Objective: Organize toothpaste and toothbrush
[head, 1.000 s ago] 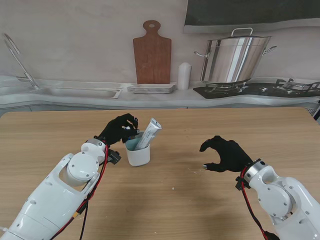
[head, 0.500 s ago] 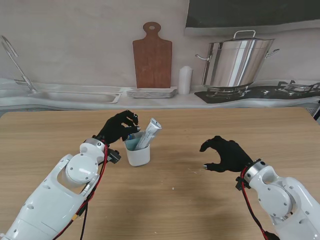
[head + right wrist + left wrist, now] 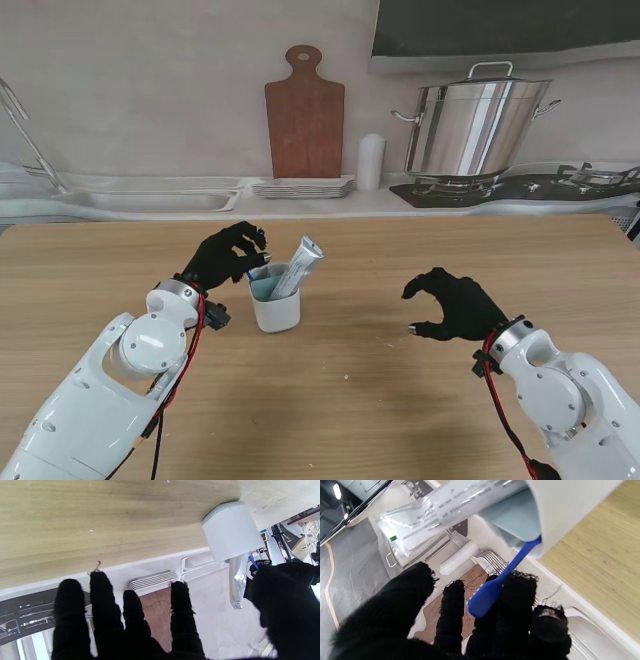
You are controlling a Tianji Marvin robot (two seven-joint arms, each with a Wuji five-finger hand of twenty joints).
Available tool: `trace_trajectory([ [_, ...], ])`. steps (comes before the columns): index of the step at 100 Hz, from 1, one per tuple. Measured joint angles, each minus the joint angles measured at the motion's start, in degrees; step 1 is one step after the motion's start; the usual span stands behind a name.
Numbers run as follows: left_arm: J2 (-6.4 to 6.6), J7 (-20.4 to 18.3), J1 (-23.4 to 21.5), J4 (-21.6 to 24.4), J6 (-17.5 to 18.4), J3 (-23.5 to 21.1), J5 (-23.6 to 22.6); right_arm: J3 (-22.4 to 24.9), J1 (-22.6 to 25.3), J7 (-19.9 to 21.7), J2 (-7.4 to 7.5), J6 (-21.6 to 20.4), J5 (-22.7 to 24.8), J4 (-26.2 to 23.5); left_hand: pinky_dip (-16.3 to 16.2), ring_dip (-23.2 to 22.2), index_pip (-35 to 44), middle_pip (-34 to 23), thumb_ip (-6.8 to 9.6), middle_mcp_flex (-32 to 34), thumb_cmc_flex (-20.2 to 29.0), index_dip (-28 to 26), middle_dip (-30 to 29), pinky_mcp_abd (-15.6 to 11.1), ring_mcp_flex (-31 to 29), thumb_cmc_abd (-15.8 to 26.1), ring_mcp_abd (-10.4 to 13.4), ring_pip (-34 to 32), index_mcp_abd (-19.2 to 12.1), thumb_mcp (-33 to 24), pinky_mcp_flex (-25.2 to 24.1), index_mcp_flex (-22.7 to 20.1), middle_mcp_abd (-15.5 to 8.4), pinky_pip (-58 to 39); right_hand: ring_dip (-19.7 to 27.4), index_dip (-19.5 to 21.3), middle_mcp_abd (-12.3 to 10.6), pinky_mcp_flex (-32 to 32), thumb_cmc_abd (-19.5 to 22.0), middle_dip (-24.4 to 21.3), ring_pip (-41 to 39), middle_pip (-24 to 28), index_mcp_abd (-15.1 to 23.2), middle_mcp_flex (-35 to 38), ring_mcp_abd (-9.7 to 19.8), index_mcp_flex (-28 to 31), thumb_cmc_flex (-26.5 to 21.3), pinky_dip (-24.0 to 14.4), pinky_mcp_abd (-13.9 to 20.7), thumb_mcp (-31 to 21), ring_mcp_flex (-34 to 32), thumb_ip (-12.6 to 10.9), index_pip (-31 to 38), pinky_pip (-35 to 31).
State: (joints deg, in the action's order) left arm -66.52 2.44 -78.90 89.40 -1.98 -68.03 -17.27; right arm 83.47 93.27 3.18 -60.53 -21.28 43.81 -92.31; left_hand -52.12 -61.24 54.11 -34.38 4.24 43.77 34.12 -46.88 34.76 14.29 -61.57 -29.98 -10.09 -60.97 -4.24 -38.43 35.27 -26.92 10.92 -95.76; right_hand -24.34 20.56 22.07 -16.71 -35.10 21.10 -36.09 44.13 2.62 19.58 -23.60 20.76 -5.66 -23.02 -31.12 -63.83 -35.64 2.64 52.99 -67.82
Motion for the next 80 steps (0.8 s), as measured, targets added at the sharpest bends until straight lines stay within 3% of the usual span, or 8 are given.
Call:
trace_trajectory([
  [6,0.25,-0.5,-0.3,0.2,0.0,-0.2,-2.0,0.2,0.0,-0.1,-0.04,0.0,0.0,0.0,0.0,0.4,-1.5,1.3,0.96,-1.3,-0.1,0.8,-0.6,1.0,1.7,1.6,-1.1,2.6,0.3,1.9,-2.0,0.0,0.0,2.2,-0.3,0.0,0.0,0.0,0.0,0.0,0.0,0.0,0.0,0.0,0.0,0.0,0.0,0.0,0.0,0.0,0.0,0.0,0.0,0.0],
  [19,0.54,-0.5,-0.9,0.6,-0.1,-0.7,-1.8,0.6,0.1,-0.9,-0.17,0.0,0.2,-0.2,0.0,2.7,-3.8,2.1,3.20,-2.9,-0.2,1.7,-1.3,2.1,4.9,3.9,-3.0,8.1,1.4,4.9,-5.9,0.7,0.0,6.7,-0.4,0.0,0.0,0.0,0.0,0.0,0.0,0.0,0.0,0.0,0.0,0.0,0.0,0.0,0.0,0.0,0.0,0.0,0.0,0.0],
  [40,0.92,-0.7,-2.4,1.8,-0.1,-1.9,-5.1,1.4,0.5,-2.1,-0.32,-0.1,0.4,-0.7,0.1,5.7,-7.4,3.7,3.71,-4.1,-0.2,4.0,-1.5,5.5,9.7,5.9,-5.0,15.4,2.0,8.5,-12.0,0.7,0.0,15.0,-0.5,0.0,0.0,0.0,0.0,0.0,0.0,0.0,0.0,0.6,0.0,1.2,0.0,0.0,0.0,0.0,0.0,0.0,0.3,-0.1],
  [55,1.23,-0.8,-3.9,3.1,-0.6,-3.0,-6.4,1.8,1.1,-2.7,-0.47,-0.2,0.4,-1.3,2.4,9.9,-10.5,5.7,3.75,-5.3,-0.2,6.4,-2.5,7.6,13.7,7.3,-6.4,22.5,2.9,11.3,-17.0,0.7,0.5,22.5,-0.5,0.0,0.0,0.0,0.0,0.0,0.0,0.0,0.0,0.6,0.0,1.3,0.0,0.0,0.0,0.0,0.0,0.0,0.3,-0.1],
  [66,1.24,0.2,-5.2,4.2,-1.6,-3.6,-7.1,1.9,1.3,-2.7,-0.52,-0.2,0.3,-1.7,6.8,17.2,-18.0,9.0,4.23,-8.6,-0.2,12.9,-5.7,8.8,20.9,8.8,-8.1,32.8,5.0,14.9,-23.3,4.1,1.4,31.0,-0.5,0.0,0.0,0.0,0.0,0.0,0.0,0.0,0.0,0.6,0.0,1.3,0.0,0.0,0.0,0.0,0.0,0.0,0.3,-0.1],
  [74,1.25,1.3,-6.4,4.9,-1.8,-4.0,-9.4,1.9,1.5,-2.8,-0.53,-0.2,0.0,-1.9,13.7,27.7,-27.1,14.0,4.85,-15.2,-0.2,21.2,-10.5,8.8,33.6,11.1,-8.2,44.3,6.7,18.5,-31.7,7.2,1.7,42.7,-0.5,0.0,0.0,0.0,0.0,0.0,0.7,0.0,0.0,0.6,0.0,1.3,0.0,0.0,0.0,0.0,0.5,0.0,0.3,-0.1],
  [80,1.33,1.8,-7.4,5.5,-1.7,-4.3,-13.4,2.0,1.7,-2.8,-0.56,-0.2,-0.5,-2.2,17.5,32.8,-31.8,16.5,4.93,-20.6,-0.1,25.7,-13.7,8.7,41.0,12.7,-8.0,48.8,7.4,21.6,-35.7,10.0,1.7,50.0,-0.5,0.0,0.0,0.1,0.0,0.0,1.0,0.0,0.0,0.6,0.0,1.3,0.0,0.0,0.0,0.0,0.6,0.0,0.3,-0.1],
])
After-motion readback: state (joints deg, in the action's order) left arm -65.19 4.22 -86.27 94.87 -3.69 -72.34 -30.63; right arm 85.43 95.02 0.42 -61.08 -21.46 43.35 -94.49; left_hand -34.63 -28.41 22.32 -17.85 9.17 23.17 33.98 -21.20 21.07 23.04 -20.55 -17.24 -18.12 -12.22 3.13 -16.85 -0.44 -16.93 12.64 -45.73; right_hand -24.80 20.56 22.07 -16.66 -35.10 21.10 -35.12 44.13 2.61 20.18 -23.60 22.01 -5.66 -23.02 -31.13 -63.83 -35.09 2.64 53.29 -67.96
